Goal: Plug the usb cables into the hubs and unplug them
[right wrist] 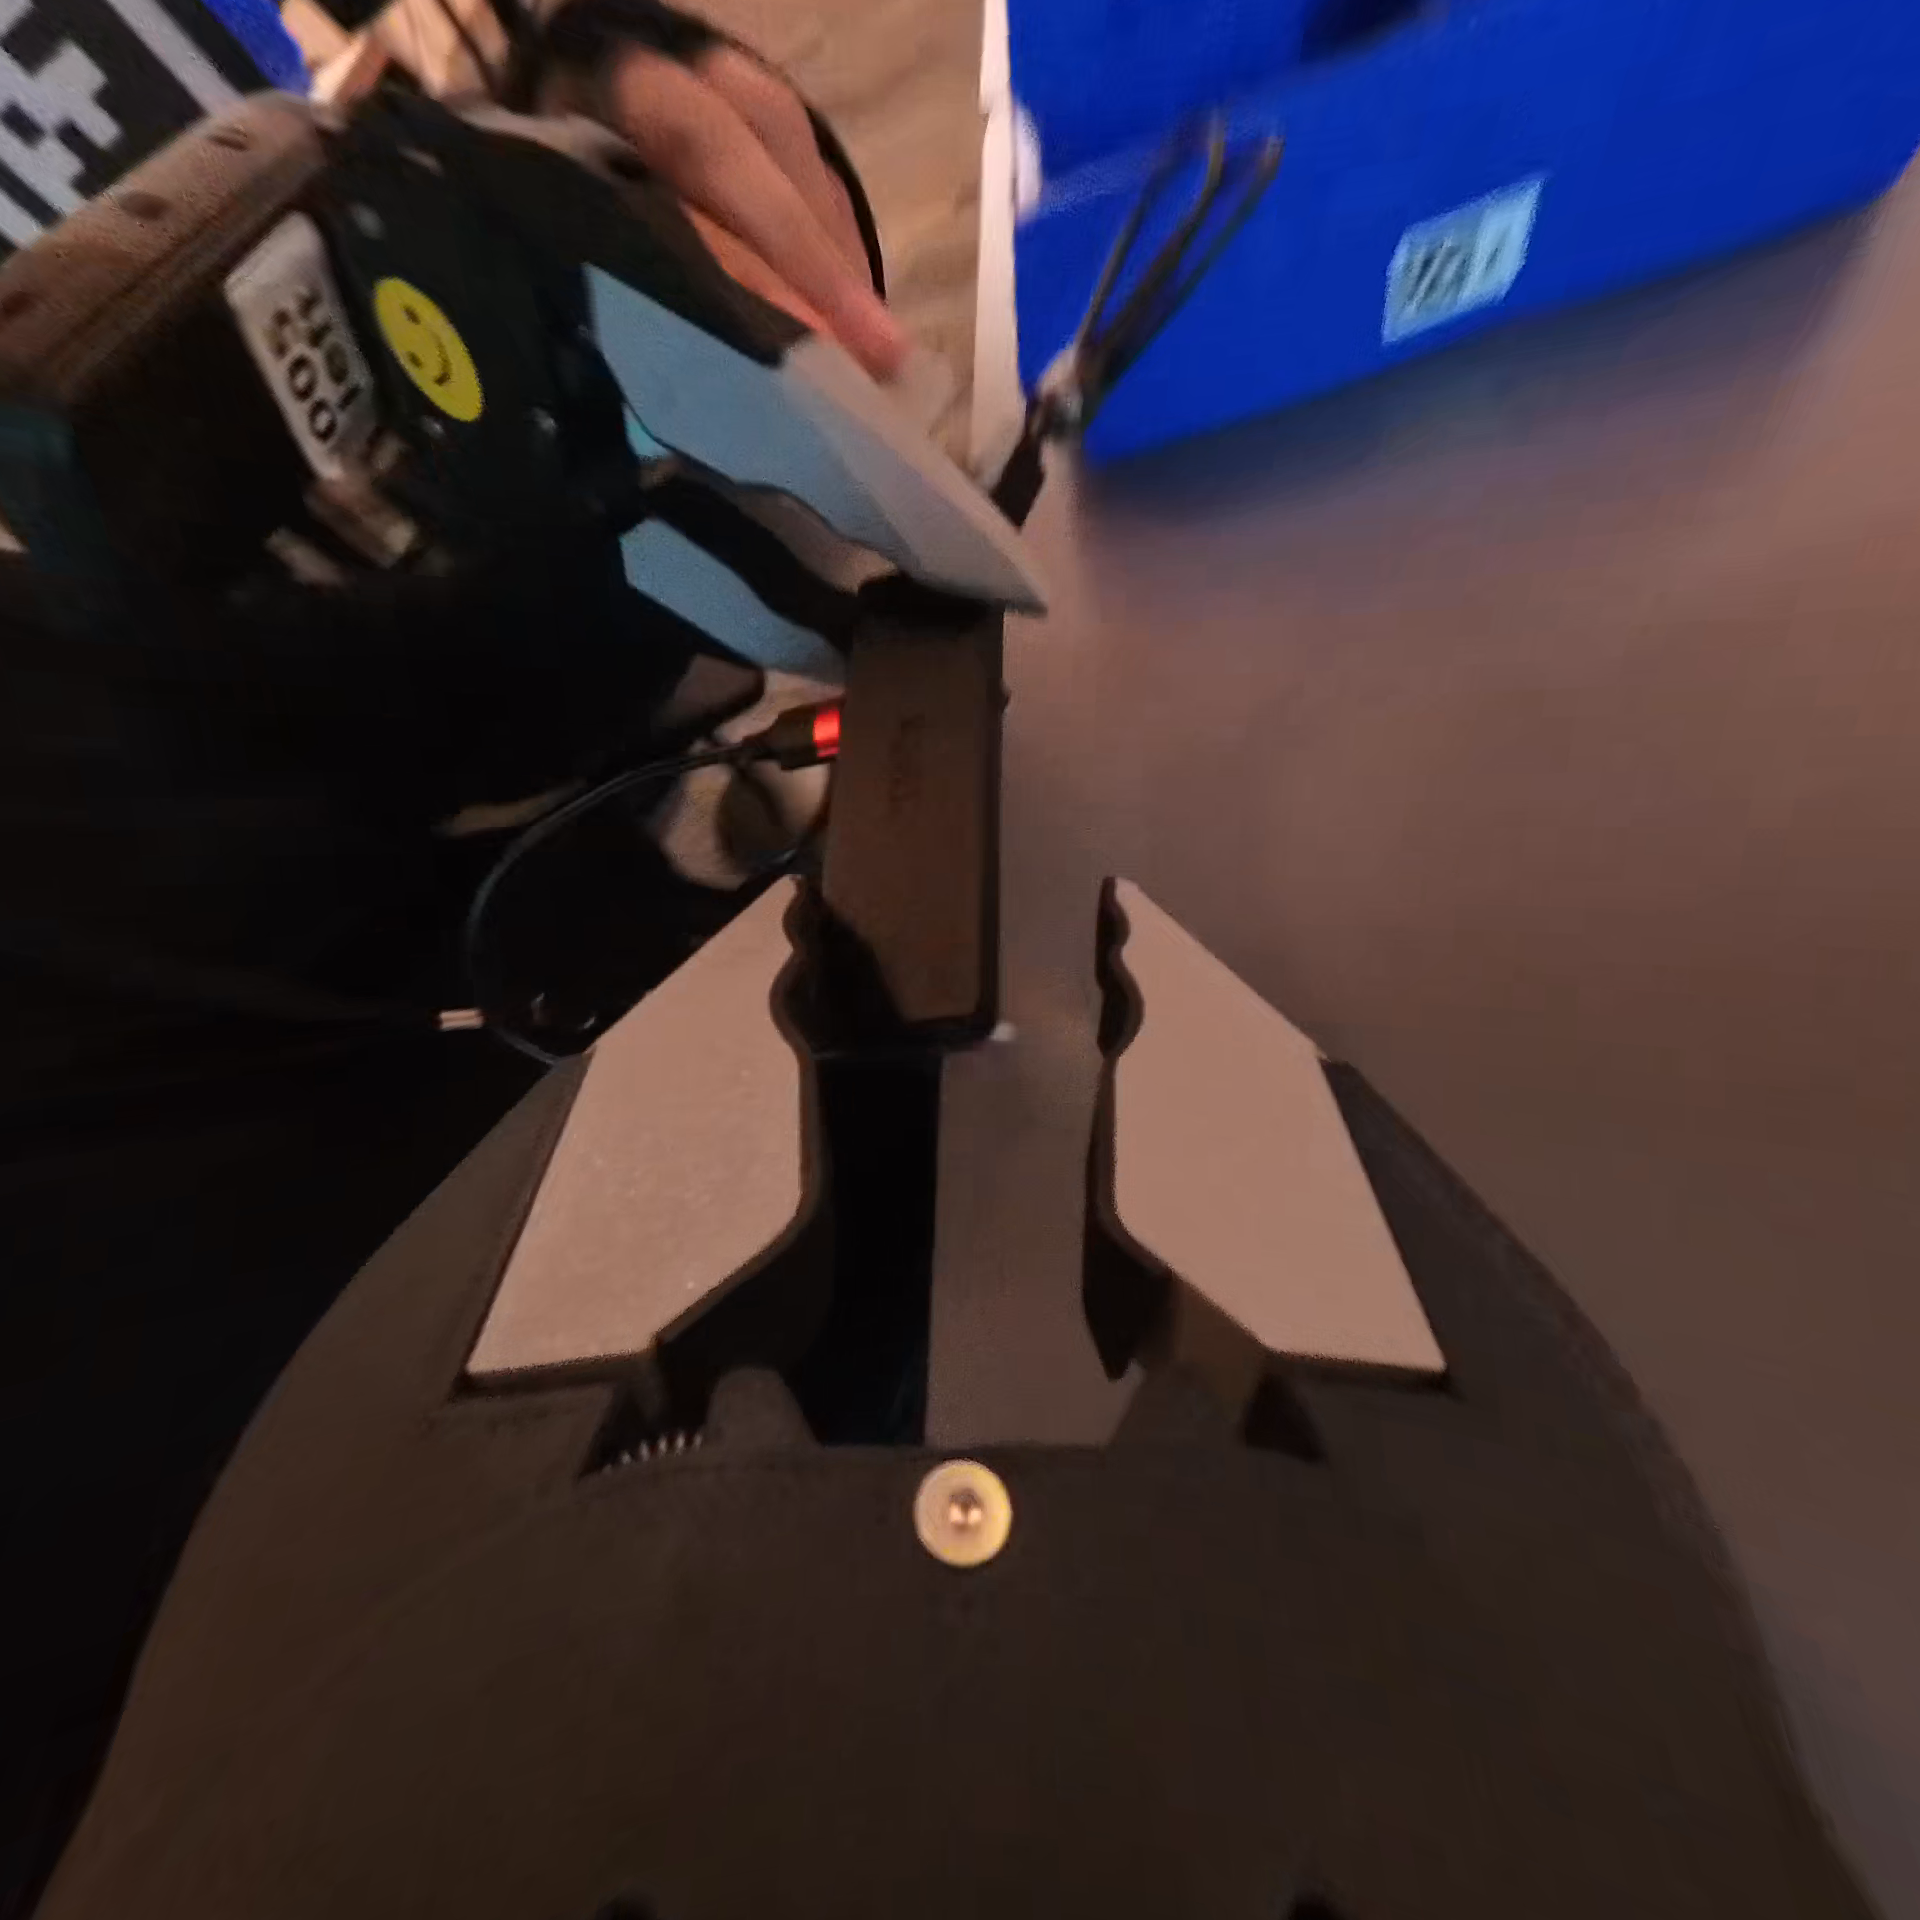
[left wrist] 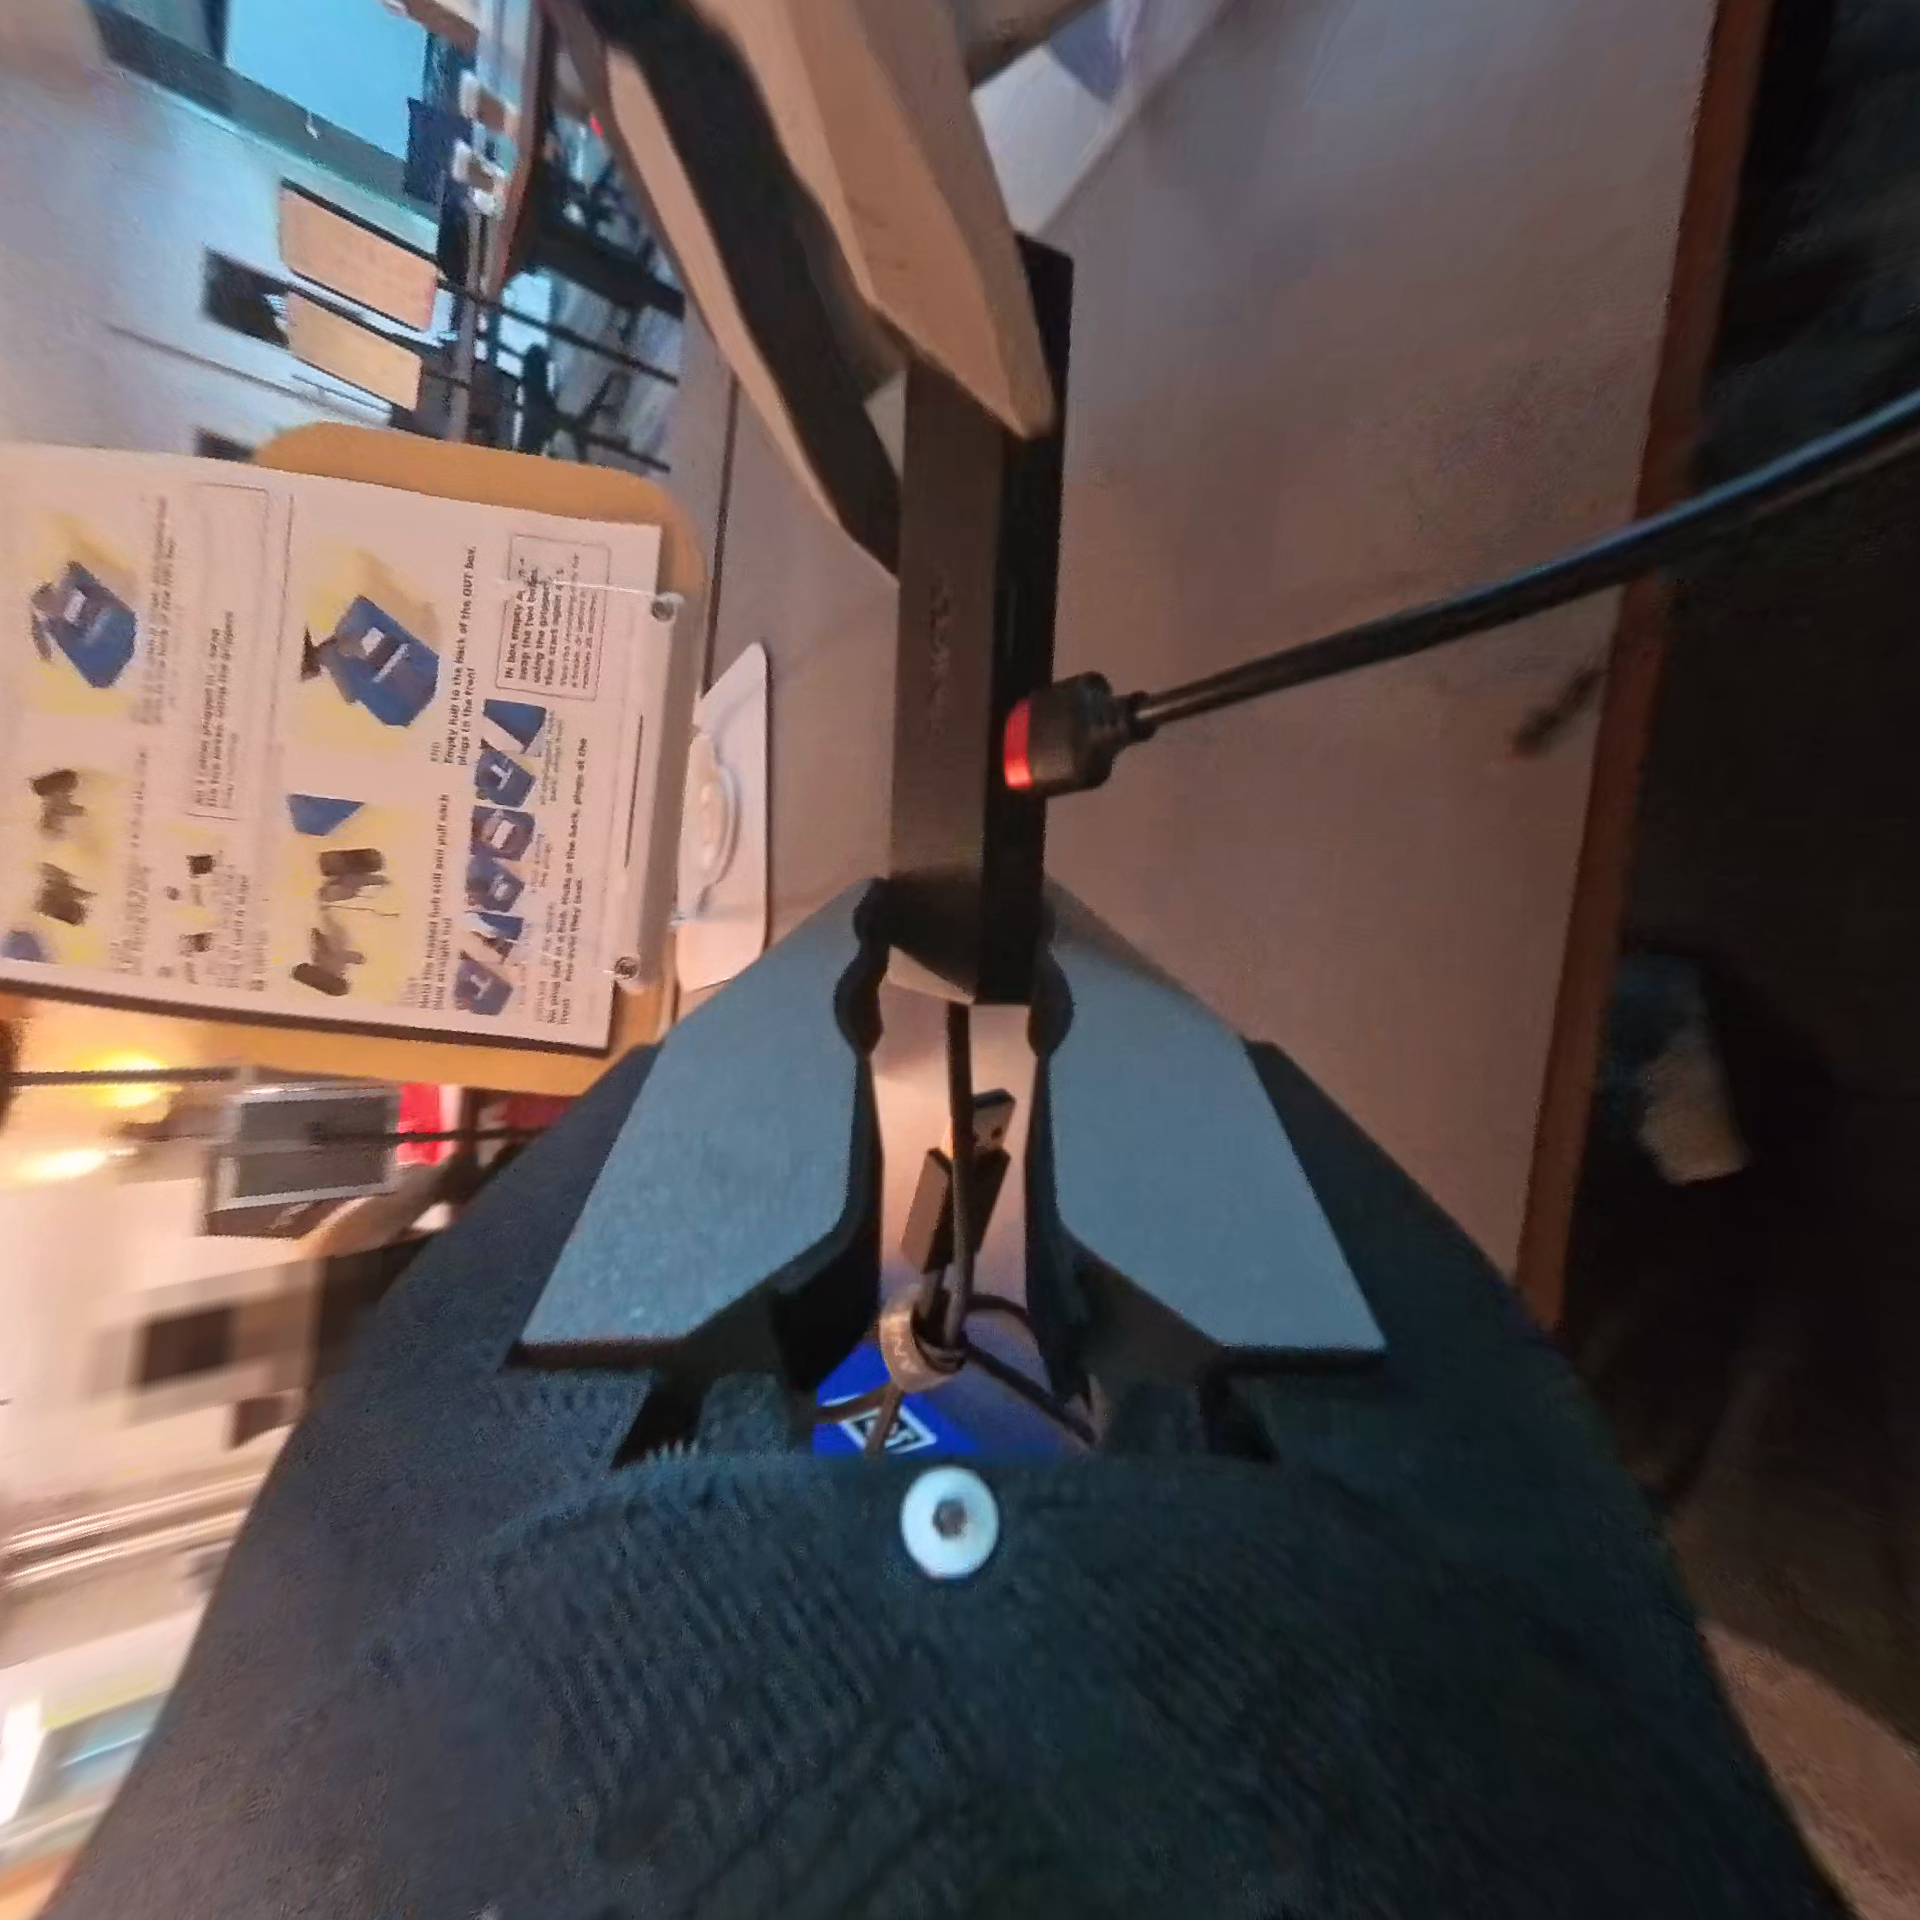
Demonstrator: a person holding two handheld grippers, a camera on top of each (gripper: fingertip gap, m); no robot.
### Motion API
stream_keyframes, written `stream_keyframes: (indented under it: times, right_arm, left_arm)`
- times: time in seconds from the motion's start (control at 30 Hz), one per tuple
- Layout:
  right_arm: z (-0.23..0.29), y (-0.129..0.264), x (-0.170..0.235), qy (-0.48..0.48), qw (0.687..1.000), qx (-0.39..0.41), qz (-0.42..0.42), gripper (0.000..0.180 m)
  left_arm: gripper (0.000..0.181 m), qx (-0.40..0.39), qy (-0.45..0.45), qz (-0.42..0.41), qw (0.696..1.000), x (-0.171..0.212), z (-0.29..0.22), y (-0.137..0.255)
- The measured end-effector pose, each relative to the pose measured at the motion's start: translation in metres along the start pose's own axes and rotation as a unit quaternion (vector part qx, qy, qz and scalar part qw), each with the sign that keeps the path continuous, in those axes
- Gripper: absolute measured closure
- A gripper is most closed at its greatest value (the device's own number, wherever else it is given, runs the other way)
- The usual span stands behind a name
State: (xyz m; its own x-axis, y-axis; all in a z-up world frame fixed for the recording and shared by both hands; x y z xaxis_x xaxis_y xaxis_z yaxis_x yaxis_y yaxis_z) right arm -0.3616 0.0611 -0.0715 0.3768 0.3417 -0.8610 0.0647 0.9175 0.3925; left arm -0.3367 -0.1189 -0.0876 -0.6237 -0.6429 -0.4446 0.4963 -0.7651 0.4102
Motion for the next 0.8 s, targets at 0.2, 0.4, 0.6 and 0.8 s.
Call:
stream_keyframes:
  times: [0.2,0.4,0.6,0.8]
  right_arm:
    - [0.043,0.033,-0.019,0.17,0.979,0.089,-0.066,0.113]
    - [0.061,0.006,-0.021,0.323,0.917,0.227,-0.051,0.122]
    - [0.059,-0.018,-0.012,0.375,0.899,0.227,-0.004,0.12]
    - [0.054,-0.025,-0.009,0.37,0.906,0.203,-0.009,0.123]
  left_arm:
    - [0.158,0.046,0.177,-0.063,0.981,-0.005,0.021,0.013]
    - [0.159,0.057,0.272,-0.025,0.96,-0.005,0.021,0.016]
    - [0.159,0.008,0.22,0.025,0.975,-0.009,0.016,0.013]
    - [0.159,0.005,0.2,0.049,0.979,-0.005,0.012,0.005]
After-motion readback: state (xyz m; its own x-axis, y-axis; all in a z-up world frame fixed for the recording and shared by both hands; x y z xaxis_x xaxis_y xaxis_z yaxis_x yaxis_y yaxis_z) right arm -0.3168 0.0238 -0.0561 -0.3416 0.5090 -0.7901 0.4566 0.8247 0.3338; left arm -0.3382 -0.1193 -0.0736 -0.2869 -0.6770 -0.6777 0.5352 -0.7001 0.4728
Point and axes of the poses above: each gripper's, where its closed fingertips meet, y back along the fingers, x out of its underside, z = x × y across the jaws, the point moved 9 cm from there along y, back along the fingers, and after that the axes turned 8 degrees about -z, right-handed, at the moved point
